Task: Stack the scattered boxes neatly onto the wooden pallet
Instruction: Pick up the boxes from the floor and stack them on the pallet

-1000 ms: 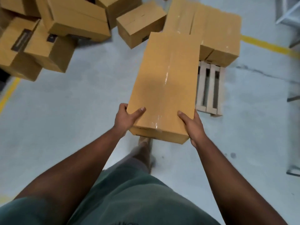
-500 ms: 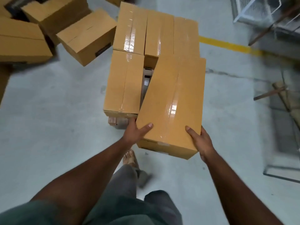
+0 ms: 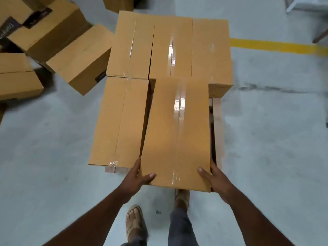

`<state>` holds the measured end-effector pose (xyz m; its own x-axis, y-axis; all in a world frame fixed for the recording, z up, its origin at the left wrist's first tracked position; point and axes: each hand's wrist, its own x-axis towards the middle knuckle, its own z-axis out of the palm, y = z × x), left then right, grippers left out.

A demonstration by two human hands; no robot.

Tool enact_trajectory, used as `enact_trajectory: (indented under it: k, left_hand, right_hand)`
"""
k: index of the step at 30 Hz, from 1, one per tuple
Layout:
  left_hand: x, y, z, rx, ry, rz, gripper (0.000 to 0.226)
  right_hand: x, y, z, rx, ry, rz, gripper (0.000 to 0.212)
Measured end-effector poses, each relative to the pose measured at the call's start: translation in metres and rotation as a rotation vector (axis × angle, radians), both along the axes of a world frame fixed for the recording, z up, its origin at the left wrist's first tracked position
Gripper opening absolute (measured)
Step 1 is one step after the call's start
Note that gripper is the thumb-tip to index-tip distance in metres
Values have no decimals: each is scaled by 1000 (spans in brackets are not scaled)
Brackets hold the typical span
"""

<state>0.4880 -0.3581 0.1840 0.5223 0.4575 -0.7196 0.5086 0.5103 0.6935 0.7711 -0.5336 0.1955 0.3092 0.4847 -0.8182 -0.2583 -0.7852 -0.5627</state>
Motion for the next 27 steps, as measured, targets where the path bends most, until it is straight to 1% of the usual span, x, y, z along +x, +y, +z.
enact_trajectory:
  k: [2, 5, 7, 11, 14, 16, 18, 20, 22, 24, 27]
  left_hand:
    - [3, 1, -33, -84, 66, 48, 93]
    - [7, 5, -70, -93, 100, 94, 90]
    - [9, 10, -86, -67, 122, 113, 86]
    - [14, 14, -113, -5, 161, 79, 77]
    - [21, 15, -125, 119, 221, 76, 72]
    - [24, 21, -135, 188, 313, 54, 76]
    - [24, 32, -146, 184, 409, 29, 88]
    - [24, 46, -153, 250, 543, -88, 95]
    - [22, 50, -156, 386, 689, -271, 97]
    - [20, 47, -158, 475, 742, -394, 98]
    - [18, 35, -161, 538, 781, -485, 103]
  right_hand:
    - [8, 9, -36, -2, 29, 55, 74]
    - [14, 19, -81, 8, 36, 75, 69]
    - [16, 25, -105, 7, 40, 83, 69]
    - [21, 32, -145, -15, 32, 163, 75]
    - [25, 41, -167, -18, 4, 189, 77]
    - [26, 46, -179, -28, 2, 175, 77]
    - [26, 51, -186, -58, 40, 143, 77]
    - [25, 56, -192, -101, 99, 114, 79]
    - [20, 57, -197, -132, 105, 96, 79]
    - [10, 54, -200, -127, 60, 73, 80]
    - [-8, 44, -203, -86, -16, 36, 87]
